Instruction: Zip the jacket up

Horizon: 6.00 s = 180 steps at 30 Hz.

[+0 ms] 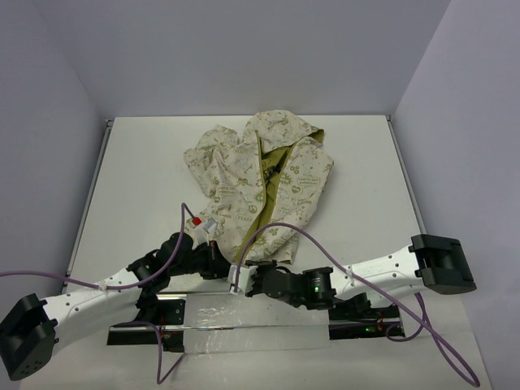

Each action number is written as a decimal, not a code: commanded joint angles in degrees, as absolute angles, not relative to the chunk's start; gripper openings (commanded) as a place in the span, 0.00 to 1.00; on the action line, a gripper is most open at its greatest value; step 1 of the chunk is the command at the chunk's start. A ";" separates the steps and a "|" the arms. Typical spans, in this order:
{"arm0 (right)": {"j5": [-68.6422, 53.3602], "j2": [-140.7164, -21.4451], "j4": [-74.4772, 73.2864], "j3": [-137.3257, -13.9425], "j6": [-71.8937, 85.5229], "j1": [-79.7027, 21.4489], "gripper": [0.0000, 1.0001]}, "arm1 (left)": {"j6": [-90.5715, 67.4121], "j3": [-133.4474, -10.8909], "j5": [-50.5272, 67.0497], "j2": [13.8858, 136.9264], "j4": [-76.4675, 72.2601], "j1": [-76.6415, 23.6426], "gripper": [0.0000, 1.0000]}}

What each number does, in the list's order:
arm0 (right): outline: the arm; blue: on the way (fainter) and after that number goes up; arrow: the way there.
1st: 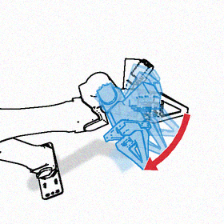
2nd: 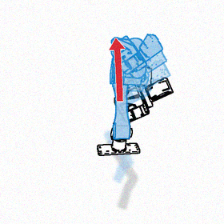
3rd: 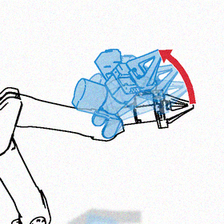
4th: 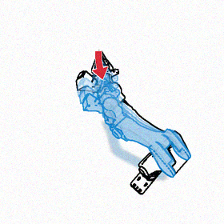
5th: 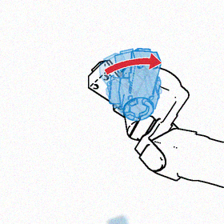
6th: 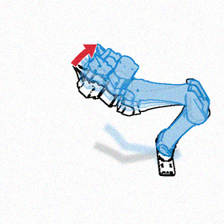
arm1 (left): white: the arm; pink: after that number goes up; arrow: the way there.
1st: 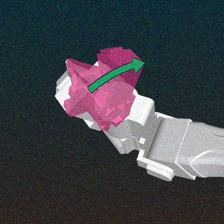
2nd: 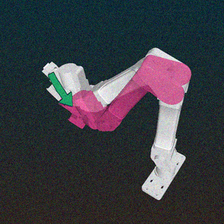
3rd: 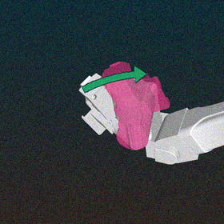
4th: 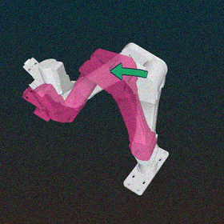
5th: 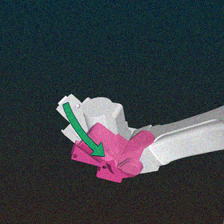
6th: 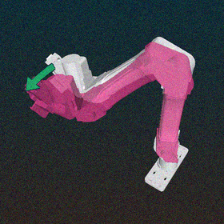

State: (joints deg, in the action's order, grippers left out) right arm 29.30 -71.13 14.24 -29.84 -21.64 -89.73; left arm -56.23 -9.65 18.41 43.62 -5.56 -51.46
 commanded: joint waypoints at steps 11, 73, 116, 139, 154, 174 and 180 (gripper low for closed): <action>29.97 -74.28 14.51 -30.06 -21.19 -90.97 0.47 | -55.72 -9.76 19.60 42.71 -6.33 -51.86 0.00; 29.33 -78.42 21.66 -32.72 -24.08 -87.60 0.41 | -55.92 -9.23 19.97 42.69 -7.29 -52.01 0.00; 25.78 -78.91 3.61 -44.09 -20.77 -78.83 0.00 | -56.51 -9.08 19.40 40.93 -5.75 -53.95 0.00; 25.72 -85.43 -2.56 -53.63 -20.63 -63.27 0.00 | -55.75 -11.75 18.09 38.83 -0.81 -55.72 0.00; 21.58 -88.57 0.18 -59.56 -22.79 -42.61 0.00 | -55.19 -15.49 18.84 40.48 2.34 -56.83 0.00; 14.68 -110.45 -2.13 -88.72 -23.69 -20.08 0.00 | -61.57 -16.15 12.46 34.50 10.20 -64.53 0.00; 16.04 -114.43 -6.71 -98.73 -22.15 -15.87 0.00 | -63.02 -16.43 12.17 33.88 11.56 -65.21 0.00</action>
State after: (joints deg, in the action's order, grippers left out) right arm 12.75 -113.39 -6.78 -90.20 -22.82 -18.79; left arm -61.17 -14.24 10.12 34.04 8.29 -64.10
